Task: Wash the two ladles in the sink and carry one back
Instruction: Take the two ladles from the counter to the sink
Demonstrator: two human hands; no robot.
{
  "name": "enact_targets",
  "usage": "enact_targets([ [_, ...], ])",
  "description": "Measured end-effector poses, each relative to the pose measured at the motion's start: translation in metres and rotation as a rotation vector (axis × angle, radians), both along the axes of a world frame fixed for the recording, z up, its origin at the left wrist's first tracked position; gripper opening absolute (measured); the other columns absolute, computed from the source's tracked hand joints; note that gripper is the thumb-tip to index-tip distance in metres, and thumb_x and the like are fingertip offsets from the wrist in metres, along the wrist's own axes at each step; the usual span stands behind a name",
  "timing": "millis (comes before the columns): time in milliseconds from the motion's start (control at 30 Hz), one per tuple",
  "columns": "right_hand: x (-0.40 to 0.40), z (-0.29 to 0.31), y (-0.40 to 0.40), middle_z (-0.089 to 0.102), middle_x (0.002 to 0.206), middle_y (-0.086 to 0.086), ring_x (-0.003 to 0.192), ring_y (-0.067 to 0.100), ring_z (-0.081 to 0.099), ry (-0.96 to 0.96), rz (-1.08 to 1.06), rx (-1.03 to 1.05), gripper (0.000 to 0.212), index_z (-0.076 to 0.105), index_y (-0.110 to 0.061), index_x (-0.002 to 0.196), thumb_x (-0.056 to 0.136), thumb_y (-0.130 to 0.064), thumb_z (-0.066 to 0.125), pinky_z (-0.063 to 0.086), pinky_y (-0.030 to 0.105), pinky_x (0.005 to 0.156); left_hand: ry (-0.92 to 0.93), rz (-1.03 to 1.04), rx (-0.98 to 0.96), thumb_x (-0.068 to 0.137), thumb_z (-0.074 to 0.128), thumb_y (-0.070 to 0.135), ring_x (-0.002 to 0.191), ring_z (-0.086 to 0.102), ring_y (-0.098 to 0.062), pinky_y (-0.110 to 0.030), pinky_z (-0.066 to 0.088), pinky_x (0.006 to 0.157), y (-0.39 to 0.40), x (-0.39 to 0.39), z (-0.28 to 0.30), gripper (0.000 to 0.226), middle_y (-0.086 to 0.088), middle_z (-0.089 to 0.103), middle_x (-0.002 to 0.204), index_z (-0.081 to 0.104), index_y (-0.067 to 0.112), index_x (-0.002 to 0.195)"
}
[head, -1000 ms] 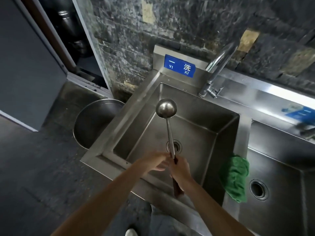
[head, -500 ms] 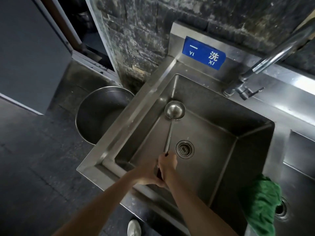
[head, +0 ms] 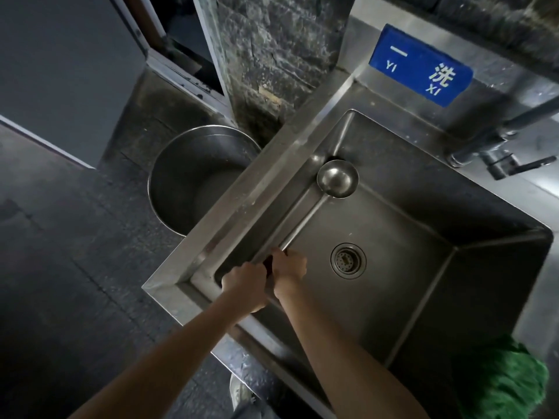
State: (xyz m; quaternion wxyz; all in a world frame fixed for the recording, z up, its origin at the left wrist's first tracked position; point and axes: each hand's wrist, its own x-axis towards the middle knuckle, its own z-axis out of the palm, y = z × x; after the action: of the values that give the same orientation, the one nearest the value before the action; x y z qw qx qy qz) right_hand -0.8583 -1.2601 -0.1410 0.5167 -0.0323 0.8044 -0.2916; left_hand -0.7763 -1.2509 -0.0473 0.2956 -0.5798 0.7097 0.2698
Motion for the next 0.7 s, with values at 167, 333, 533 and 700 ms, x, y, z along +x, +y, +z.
enact_targets([
  [167, 0.002, -0.005, -0.014, 0.068, 0.086, 0.013, 0.071, 0.024, 0.064, -0.092, -0.027, -0.031, 0.038, 0.054, -0.014, 0.065, 0.079, -0.032, 0.083, 0.053, 0.030, 0.065, -0.075, -0.006, -0.143, 0.090, 0.067, 0.020, 0.084, 0.066, -0.016, -0.029, 0.058, 0.076, -0.005, 0.010, 0.000, 0.022, 0.000, 0.064, 0.092, 0.059, 0.016, 0.110],
  [333, -0.001, -0.002, -0.026, 0.068, 0.078, 0.014, 0.073, 0.030, 0.071, -0.194, 0.011, -0.063, 0.035, 0.054, -0.009, 0.071, 0.080, -0.022, 0.085, 0.064, 0.049, 0.072, -0.127, -0.016, -0.239, 0.091, 0.067, 0.018, 0.090, 0.066, -0.016, -0.029, 0.057, 0.077, -0.002, 0.011, -0.001, 0.022, -0.001, 0.065, 0.101, 0.062, 0.015, 0.113],
  [533, -0.018, 0.008, -0.022, 0.068, 0.080, 0.014, 0.083, 0.034, 0.072, -0.306, 0.145, -0.086, 0.021, 0.058, -0.008, 0.081, 0.091, -0.017, 0.074, 0.062, 0.048, 0.080, -0.063, -0.082, -0.382, 0.086, 0.068, 0.012, 0.123, 0.051, -0.020, -0.032, 0.051, 0.095, 0.013, 0.008, -0.010, 0.056, -0.005, 0.046, 0.141, 0.047, 0.010, 0.137],
  [700, -0.035, 0.026, -0.010, 0.069, 0.117, 0.018, 0.102, 0.030, 0.067, -0.077, 0.543, -0.072, 0.037, 0.066, -0.004, 0.120, 0.096, -0.032, 0.062, 0.057, 0.047, 0.094, 0.139, -0.067, -0.434, 0.092, 0.055, 0.021, 0.134, 0.043, -0.020, -0.033, 0.050, 0.097, 0.020, 0.007, -0.006, 0.057, -0.002, 0.044, 0.147, 0.041, 0.018, 0.147],
])
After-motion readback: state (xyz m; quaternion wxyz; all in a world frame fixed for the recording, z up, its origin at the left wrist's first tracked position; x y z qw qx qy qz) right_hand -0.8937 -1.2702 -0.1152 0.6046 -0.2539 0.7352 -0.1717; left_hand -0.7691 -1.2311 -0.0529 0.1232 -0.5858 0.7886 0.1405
